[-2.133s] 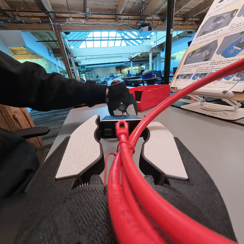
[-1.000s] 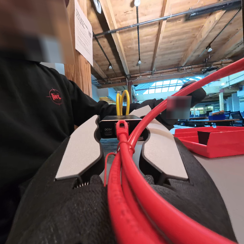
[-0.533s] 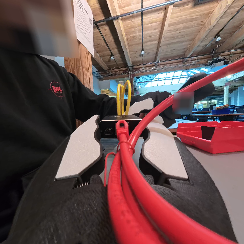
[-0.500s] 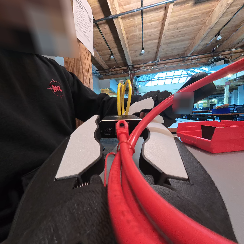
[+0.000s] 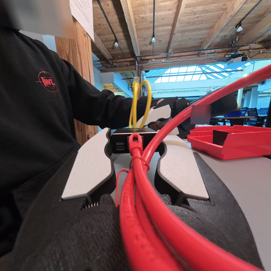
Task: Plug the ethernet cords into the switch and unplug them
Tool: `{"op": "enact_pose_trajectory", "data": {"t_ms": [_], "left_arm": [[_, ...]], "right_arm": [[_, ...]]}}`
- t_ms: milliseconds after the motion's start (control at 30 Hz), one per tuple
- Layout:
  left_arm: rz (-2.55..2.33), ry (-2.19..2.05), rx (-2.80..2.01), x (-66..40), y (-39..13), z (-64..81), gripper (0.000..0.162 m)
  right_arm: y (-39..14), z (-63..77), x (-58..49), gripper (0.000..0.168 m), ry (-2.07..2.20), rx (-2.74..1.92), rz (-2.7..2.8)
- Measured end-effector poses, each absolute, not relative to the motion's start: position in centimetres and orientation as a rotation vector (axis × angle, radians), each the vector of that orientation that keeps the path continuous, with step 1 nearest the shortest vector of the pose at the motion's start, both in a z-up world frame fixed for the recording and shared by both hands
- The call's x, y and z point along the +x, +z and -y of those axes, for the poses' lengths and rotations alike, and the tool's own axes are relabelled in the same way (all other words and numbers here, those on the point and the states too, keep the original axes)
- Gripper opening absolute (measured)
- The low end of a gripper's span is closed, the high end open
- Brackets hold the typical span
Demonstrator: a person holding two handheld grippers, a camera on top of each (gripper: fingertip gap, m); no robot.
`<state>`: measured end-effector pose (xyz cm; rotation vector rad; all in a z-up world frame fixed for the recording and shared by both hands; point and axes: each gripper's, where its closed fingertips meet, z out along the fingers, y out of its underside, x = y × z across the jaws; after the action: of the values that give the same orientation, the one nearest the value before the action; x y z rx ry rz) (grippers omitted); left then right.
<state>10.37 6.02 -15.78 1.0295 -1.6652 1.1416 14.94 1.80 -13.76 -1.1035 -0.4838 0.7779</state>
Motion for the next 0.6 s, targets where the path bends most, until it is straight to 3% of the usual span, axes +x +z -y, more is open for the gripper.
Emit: {"op": "enact_pose_trajectory", "data": {"t_ms": [600], "left_arm": [[1.639,1.159,1.035,10.8,-16.4,-5.6,0.012]], "right_arm": [[-14.4,-1.8,14.8,0.064,0.784,-1.144,0.489]]}}
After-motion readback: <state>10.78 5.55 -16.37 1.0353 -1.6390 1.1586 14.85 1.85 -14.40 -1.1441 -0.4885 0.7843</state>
